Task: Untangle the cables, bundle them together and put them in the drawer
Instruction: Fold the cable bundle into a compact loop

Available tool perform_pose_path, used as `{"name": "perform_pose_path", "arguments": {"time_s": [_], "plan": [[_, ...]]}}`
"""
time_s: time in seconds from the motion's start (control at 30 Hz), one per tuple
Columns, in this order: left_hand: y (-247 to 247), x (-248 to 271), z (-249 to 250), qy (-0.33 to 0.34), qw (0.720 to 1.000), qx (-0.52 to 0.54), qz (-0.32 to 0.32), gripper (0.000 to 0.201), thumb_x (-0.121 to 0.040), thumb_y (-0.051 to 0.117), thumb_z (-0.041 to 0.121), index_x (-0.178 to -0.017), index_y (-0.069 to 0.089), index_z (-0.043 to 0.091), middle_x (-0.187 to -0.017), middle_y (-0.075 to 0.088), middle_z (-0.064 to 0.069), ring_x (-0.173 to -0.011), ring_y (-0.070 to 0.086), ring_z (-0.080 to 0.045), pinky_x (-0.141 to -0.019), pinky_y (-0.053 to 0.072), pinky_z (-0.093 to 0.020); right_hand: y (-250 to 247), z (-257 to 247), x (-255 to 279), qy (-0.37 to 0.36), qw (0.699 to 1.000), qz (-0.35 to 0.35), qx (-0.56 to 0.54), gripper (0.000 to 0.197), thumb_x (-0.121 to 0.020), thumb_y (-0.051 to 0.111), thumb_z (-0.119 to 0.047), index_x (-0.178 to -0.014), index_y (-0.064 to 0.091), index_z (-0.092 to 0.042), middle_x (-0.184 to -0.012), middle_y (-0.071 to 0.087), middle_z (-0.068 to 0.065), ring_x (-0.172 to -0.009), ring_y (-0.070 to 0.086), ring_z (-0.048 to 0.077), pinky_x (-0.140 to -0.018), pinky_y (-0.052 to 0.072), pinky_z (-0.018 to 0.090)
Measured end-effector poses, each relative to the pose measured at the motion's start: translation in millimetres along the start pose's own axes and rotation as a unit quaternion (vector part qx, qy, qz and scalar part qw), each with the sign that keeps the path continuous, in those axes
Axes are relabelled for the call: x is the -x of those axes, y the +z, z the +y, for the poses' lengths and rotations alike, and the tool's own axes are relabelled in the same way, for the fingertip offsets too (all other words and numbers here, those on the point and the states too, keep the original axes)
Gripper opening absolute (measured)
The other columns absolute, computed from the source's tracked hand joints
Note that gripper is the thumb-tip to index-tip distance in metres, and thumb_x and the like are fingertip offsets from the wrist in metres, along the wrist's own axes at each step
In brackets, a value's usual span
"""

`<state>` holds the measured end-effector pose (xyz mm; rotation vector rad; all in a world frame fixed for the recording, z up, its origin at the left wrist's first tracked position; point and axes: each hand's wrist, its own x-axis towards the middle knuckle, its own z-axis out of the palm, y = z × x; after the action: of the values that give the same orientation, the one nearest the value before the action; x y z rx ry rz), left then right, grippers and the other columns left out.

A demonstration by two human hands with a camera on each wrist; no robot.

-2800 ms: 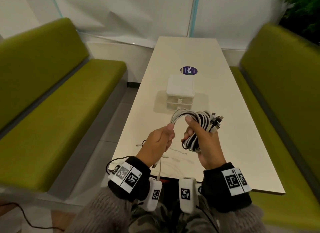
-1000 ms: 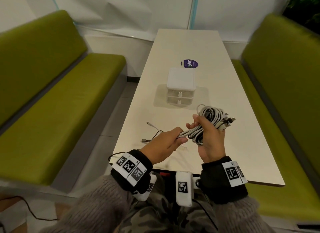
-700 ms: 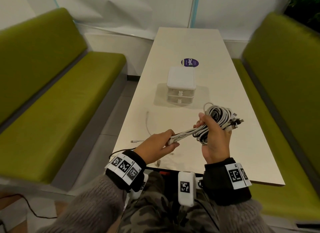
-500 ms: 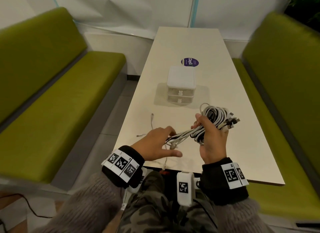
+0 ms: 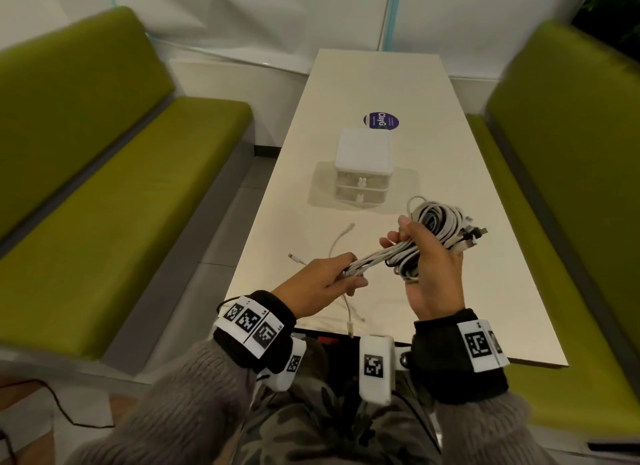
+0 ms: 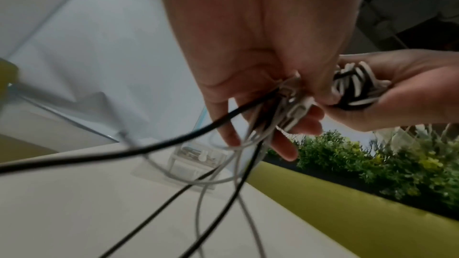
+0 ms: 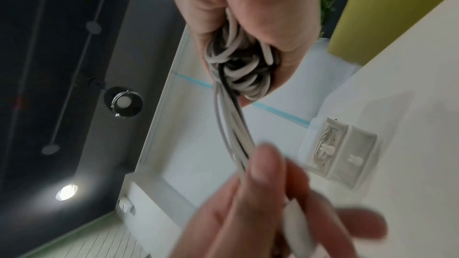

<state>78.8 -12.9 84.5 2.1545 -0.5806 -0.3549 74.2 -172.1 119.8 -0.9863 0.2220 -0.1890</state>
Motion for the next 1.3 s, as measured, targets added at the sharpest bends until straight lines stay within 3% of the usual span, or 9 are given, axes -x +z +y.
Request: {"name": "perform_pose_path", "arguments": {"time_s": [0.27,0.4,0.53,0.7,0.83,0.93,1.07,1.2,1.3], "plan": [[-21,6,-3,0.0,0.997,-0.012,-0.078,0.025,-0.092,0.054,0.037,-0.1,0.057,0.013,-0.092,0.064,-0.004,-0.085,0.058,-0.015,-0.081,0.046,-0.033,-13,-6,-6,0.047,0.998,-0.029,-0.001,0.014,-0.087,0.059,0.0,-0.078,0.052,-0.009,-0.058,0.048,0.001,-0.049,0.05,0.011,-0.054,0.049,0.026],[-42,2,8,-0.013,0.987,-0.026,-0.161,0.029,-0.088,0.06,0.038,-0.102,0.062,0.012,-0.101,0.065,-0.015,-0.092,0.058,-0.029,-0.085,0.046,-0.042,-20,-11,-10,0.076,0.989,-0.098,0.079,0.014,-0.085,0.06,0.003,-0.077,0.054,-0.007,-0.056,0.047,0.002,-0.047,0.049,0.013,-0.052,0.046,0.028],[-60,-9,21,-0.025,0.975,-0.051,-0.216,0.025,-0.082,0.069,0.028,-0.1,0.067,0.01,-0.093,0.066,-0.011,-0.081,0.058,-0.022,-0.074,0.045,-0.029,-18,-16,-11,0.063,0.968,-0.174,0.171,0.02,-0.082,0.061,0.01,-0.074,0.053,-0.006,-0.053,0.049,0.001,-0.044,0.047,0.016,-0.051,0.045,0.029],[-70,-15,28,-0.05,0.967,-0.053,-0.245,0.03,-0.074,0.077,0.019,-0.101,0.067,0.012,-0.095,0.07,-0.003,-0.086,0.064,-0.013,-0.083,0.048,-0.022,-10,-24,-6,0.056,0.911,-0.258,0.316,0.023,-0.078,0.069,0.009,-0.071,0.056,-0.009,-0.052,0.054,0.0,-0.045,0.05,0.016,-0.051,0.046,0.024],[-76,-17,31,-0.073,0.967,-0.047,-0.241,0.038,-0.07,0.08,0.018,-0.098,0.056,0.018,-0.091,0.073,-0.003,-0.085,0.065,-0.02,-0.077,0.048,-0.026,-4,-23,-2,0.065,0.872,-0.328,0.357,0.024,-0.077,0.075,-0.001,-0.07,0.059,-0.018,-0.058,0.057,-0.004,-0.051,0.051,0.015,-0.053,0.046,0.024],[-76,-21,34,-0.059,0.971,-0.082,-0.216,0.039,-0.066,0.083,0.021,-0.091,0.053,0.016,-0.085,0.07,-0.006,-0.075,0.062,-0.022,-0.068,0.048,-0.033,-1,-19,3,0.078,0.852,-0.352,0.379,0.022,-0.072,0.082,-0.013,-0.078,0.063,-0.022,-0.071,0.067,-0.006,-0.066,0.064,0.011,-0.063,0.049,0.021],[-72,-23,33,-0.056,0.974,-0.096,-0.195,0.04,-0.065,0.083,0.017,-0.089,0.052,0.016,-0.075,0.066,0.005,-0.062,0.059,-0.005,-0.057,0.046,-0.017,-3,-6,6,0.067,0.828,-0.302,0.468,0.049,-0.057,0.091,-0.037,-0.097,0.066,-0.026,-0.091,0.073,-0.007,-0.088,0.069,0.007,-0.076,0.053,0.026],[-68,-22,31,-0.05,0.976,-0.099,-0.185,0.044,-0.063,0.085,0.02,-0.092,0.054,0.01,-0.086,0.07,-0.012,-0.078,0.066,-0.028,-0.074,0.054,-0.045,-3,0,10,0.05,0.811,-0.271,0.517,0.062,-0.051,0.093,-0.04,-0.103,0.06,-0.029,-0.089,0.069,-0.013,-0.085,0.065,0.001,-0.066,0.048,0.018],[-65,-22,28,-0.055,0.98,-0.079,-0.172,0.047,-0.063,0.085,0.017,-0.098,0.056,0.004,-0.089,0.072,-0.011,-0.082,0.068,-0.029,-0.079,0.052,-0.051,0,2,12,0.037,0.797,-0.27,0.539,0.059,-0.055,0.092,-0.034,-0.102,0.056,-0.031,-0.09,0.066,-0.015,-0.087,0.063,0.001,-0.073,0.048,0.018]]}}
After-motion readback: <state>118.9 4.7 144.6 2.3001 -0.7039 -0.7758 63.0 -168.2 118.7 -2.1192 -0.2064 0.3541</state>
